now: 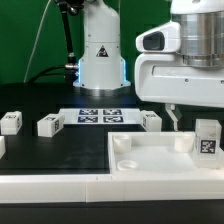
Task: Assemble one leg
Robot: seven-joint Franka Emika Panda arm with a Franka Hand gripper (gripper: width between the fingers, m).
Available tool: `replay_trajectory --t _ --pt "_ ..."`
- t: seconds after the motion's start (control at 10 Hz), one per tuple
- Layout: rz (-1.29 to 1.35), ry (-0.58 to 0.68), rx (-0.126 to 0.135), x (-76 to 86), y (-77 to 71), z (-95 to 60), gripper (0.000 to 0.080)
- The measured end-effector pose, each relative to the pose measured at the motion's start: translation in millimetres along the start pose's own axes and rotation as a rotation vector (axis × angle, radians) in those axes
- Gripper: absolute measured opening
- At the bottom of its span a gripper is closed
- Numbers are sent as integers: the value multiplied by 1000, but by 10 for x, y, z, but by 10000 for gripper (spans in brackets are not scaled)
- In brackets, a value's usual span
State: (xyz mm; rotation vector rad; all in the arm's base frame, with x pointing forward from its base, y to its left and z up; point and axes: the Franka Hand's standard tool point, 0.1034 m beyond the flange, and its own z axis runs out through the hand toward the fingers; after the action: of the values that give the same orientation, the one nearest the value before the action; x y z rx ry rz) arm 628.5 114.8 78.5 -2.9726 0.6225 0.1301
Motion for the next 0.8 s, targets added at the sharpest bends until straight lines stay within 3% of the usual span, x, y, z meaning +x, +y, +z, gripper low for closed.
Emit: replay_trajectory --t 0.3,0.6,0.7,0.8 --pt "-260 17 -12 7 16 24 649" --pt "-324 30 -12 26 27 32 649" --pt "-324 30 -12 27 28 32 524" --pt "-306 30 -12 27 28 32 316"
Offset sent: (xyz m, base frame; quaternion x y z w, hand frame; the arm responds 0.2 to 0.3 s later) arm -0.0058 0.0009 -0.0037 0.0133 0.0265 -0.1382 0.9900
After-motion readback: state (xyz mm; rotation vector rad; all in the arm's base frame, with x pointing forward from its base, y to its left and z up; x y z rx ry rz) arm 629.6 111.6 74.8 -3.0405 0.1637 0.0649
